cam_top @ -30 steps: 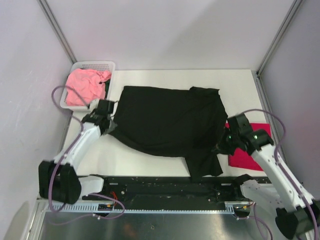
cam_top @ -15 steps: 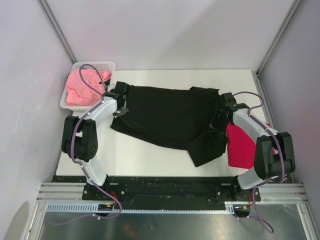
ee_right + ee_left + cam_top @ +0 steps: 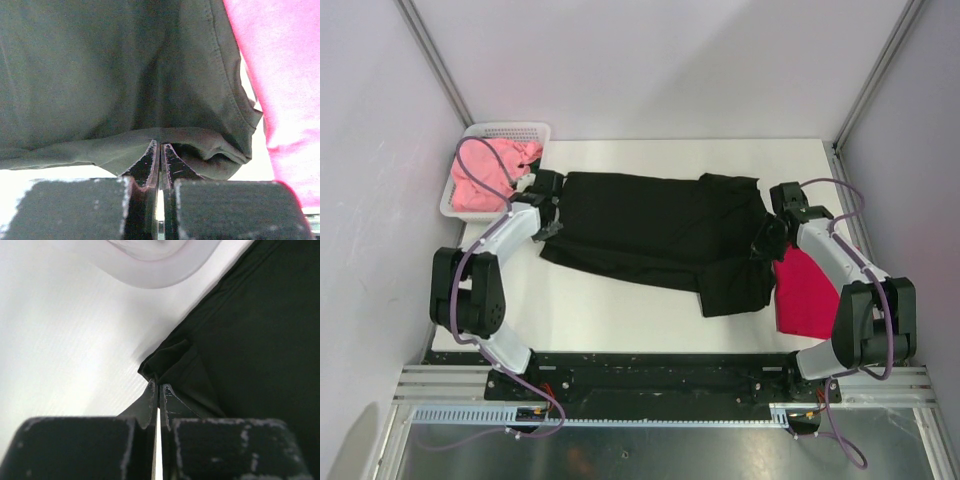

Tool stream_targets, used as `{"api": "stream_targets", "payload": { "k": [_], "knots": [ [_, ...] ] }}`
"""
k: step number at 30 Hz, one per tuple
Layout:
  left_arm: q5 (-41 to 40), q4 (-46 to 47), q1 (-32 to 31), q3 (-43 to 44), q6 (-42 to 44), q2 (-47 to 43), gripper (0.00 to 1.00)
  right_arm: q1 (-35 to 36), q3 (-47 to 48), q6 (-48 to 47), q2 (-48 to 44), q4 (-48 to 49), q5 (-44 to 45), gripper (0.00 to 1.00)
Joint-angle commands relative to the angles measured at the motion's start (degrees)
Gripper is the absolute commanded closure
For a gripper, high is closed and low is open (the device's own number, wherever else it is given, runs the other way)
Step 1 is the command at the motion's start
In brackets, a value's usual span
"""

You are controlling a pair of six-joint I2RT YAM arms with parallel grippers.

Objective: Fold and stack the t-shirts
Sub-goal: Fold the flattened tshirt in 1/3 of the way

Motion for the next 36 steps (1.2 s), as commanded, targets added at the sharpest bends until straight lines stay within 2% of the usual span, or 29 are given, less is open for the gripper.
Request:
{"api": "stream_targets", "payload": {
  "k": [1,18,19,20,22,23,26,29,36],
  "knots": [
    [-2.2,0.8,1.0,0.3,-1.4,-2.5,1.00,-1.3,2.0,-1.5,-1.6,-0.1,1.3,1.00],
    [0.9,1.8,1.6,6.5,1.1,6.2,1.00,-2.6,1.9,-2.0,3.0,3.8,-0.1,1.00],
    [1.5,1.9,1.7,6.9,1.6,6.5,0.95,-2.7,1.9,-2.0,3.4,4.2,-0.3,1.00],
    [2.3,2.1,1.9,7.1,2.1,6.6,0.84,-2.9,1.9,-2.1,3.8,4.5,-0.5,0.99],
    [3.7,2.6,2.3,6.7,3.1,5.3,0.53,-3.3,2.0,-2.3,4.5,5.1,-0.8,0.93],
    [4.5,3.1,2.3,6.1,3.6,4.1,0.44,-3.5,1.9,-2.4,4.8,5.3,-1.1,0.87],
    [5.5,4.1,2.4,2.4,3.9,-1.7,0.33,-3.7,1.9,-2.5,5.0,6.0,-1.5,0.69],
    [5.4,5.1,2.5,-3.1,3.1,-7.3,0.33,-3.9,2.0,-2.6,4.3,6.5,-1.9,0.60],
    [6.5,6.0,3.8,-8.2,2.8,-8.0,0.56,-3.0,2.0,-3.1,0.0,5.1,-1.1,0.57]
  ]
}}
